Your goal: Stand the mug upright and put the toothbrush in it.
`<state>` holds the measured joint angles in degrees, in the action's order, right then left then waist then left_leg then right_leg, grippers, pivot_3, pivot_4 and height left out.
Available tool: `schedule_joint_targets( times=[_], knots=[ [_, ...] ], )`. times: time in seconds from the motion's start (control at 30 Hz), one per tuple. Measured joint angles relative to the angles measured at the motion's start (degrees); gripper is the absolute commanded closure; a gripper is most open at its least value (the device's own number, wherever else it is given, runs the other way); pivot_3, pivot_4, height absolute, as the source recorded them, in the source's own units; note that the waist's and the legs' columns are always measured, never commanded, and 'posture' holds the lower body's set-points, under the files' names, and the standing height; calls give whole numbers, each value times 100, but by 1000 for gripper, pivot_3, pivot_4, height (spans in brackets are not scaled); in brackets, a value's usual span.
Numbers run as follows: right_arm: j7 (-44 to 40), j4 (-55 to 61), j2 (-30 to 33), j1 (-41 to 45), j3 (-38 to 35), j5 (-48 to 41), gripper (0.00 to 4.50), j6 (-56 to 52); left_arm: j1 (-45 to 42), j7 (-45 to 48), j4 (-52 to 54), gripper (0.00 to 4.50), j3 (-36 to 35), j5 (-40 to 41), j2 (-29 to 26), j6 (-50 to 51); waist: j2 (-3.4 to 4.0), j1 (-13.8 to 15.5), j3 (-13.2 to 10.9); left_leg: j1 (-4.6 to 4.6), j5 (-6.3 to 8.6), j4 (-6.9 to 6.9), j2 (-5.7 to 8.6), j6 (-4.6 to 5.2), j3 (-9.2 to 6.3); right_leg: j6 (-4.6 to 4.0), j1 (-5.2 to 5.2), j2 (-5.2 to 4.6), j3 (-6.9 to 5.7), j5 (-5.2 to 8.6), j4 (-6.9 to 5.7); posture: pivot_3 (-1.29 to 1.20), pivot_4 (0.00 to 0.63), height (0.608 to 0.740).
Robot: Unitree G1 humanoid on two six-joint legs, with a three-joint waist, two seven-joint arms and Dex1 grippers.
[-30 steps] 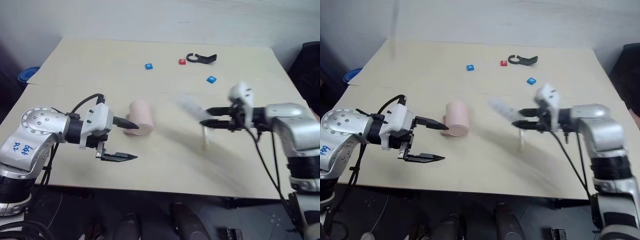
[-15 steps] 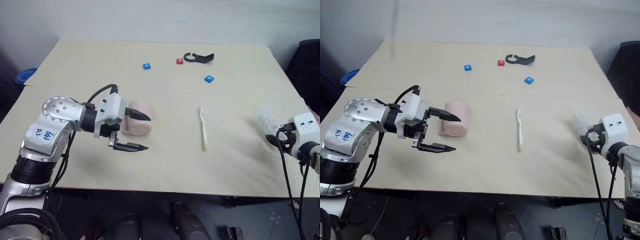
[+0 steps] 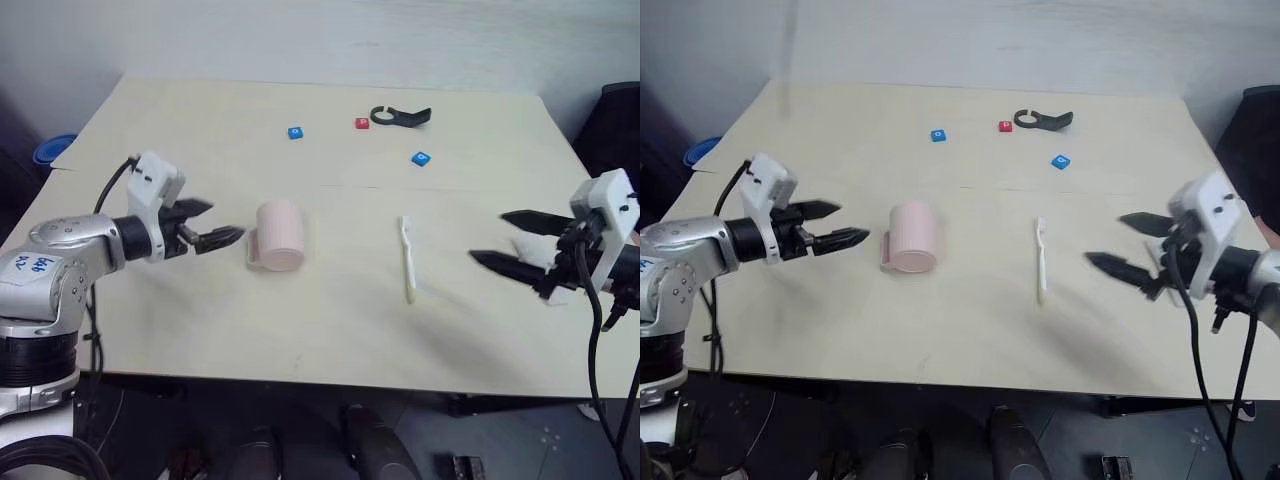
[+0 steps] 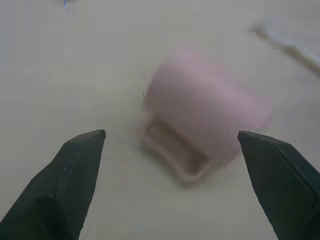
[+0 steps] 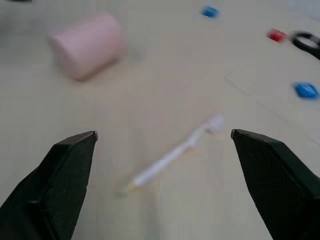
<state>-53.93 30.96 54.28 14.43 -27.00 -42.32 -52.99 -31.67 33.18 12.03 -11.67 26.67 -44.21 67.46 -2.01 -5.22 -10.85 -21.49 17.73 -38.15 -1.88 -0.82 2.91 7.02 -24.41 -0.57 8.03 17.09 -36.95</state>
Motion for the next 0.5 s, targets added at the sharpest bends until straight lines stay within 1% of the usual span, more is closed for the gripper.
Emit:
schedule_joint_targets(
  times=[0.03,0.07,0.1,0.13,0.17,0.23,0.37,0.4,0.5],
  knots=[
    [-47,132,10,45,67,-120,29,2,-16,-226,49,0,-56,4,166,363,-8,31,-4,-5,0,-4,3,0,-1,2,-1,-4,-1,-1,0,0,150,740],
    [-44,228,12,137,179,-234,29,-2,-117,-489,62,0,-264,4,493,895,-19,65,-4,-13,0,-11,6,1,-9,6,-1,-9,-8,-3,4,0,150,740],
    [-29,290,12,259,265,-382,204,-35,-268,-720,55,0,-490,-5,810,1367,-26,97,-7,-23,0,-22,8,1,-17,6,-3,-13,-18,-3,4,0,150,740],
    [0,337,11,390,337,-567,419,-95,-437,-937,48,0,-647,-38,1040,1775,-32,123,-7,-39,0,-33,8,2,-29,9,-9,-14,-29,-5,7,0,150,740],
    [20,383,12,456,380,-690,658,-108,-555,-1094,40,0,-714,-84,1138,2002,-34,141,-5,-56,2,-47,6,1,-42,8,-17,-15,-41,-5,7,0,150,740],
    [87,464,14,485,481,-787,1284,-106,-818,-1395,-160,0,-781,-251,1347,2235,-33,197,-5,-66,3,-52,7,1,-54,7,-23,-21,-54,-5,7,0,150,740],
    [302,478,15,516,708,-793,1284,-87,-1167,-1518,-930,0,-763,-297,1711,2267,-33,240,-5,-71,2,-54,16,-1,-60,4,-24,-50,-79,-3,5,0,150,740],
    [320,481,17,505,722,-794,1284,-72,-1282,-1540,-1175,0,-733,-305,1783,2260,-33,256,-5,-73,2,-56,18,-1,-63,4,-24,-80,-86,-3,7,0,150,740],
    [338,483,44,382,726,-793,1284,-28,-1419,-1524,-1606,0,-526,-322,1801,2158,-33,277,-5,-75,2,-54,21,-1,-66,2,-24,-91,-94,-2,9,0,150,740]
  ],
)
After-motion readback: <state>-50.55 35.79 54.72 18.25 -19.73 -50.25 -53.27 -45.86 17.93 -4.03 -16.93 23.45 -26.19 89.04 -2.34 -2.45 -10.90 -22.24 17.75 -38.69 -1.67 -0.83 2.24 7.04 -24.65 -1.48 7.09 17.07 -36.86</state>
